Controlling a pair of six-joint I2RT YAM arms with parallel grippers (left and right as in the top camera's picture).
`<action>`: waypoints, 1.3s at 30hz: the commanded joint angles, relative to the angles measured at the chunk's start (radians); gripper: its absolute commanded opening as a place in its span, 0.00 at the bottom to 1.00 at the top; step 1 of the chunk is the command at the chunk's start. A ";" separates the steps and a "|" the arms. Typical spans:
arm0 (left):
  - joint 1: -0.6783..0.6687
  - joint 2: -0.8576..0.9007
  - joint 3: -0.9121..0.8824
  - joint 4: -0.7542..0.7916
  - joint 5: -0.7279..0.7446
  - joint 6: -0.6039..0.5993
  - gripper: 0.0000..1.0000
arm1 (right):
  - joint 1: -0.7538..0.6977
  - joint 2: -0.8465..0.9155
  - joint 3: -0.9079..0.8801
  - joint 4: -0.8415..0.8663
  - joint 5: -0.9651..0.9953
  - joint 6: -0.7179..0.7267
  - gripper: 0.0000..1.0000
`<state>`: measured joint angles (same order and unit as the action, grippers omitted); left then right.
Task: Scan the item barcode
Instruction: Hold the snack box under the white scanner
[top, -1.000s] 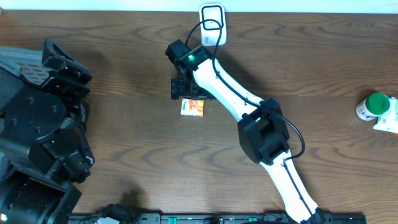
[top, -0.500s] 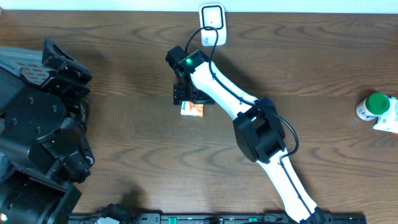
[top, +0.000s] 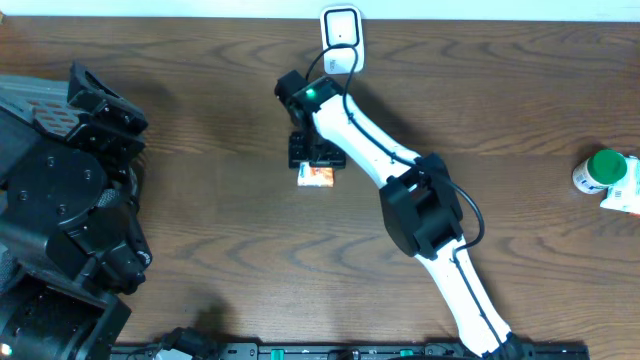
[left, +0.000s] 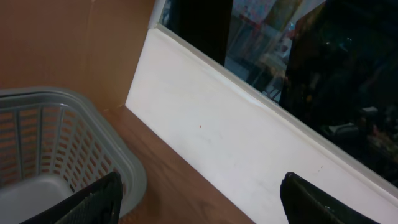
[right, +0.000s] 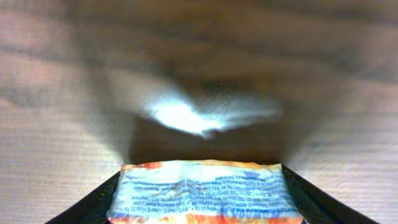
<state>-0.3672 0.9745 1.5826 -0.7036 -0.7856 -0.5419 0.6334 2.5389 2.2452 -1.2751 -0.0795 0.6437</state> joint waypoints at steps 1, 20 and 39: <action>0.004 -0.002 0.003 0.000 -0.016 0.014 0.81 | -0.042 -0.006 0.042 -0.005 -0.005 -0.050 0.66; 0.004 -0.002 0.003 0.000 -0.016 0.014 0.81 | -0.130 -0.380 0.196 -0.165 0.127 -0.122 0.63; 0.004 -0.002 0.003 0.000 -0.016 0.014 0.82 | -0.119 -0.559 0.192 -0.035 0.450 -0.151 0.61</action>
<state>-0.3672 0.9745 1.5826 -0.7036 -0.7856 -0.5419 0.5117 1.9713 2.4287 -1.3453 0.2821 0.5255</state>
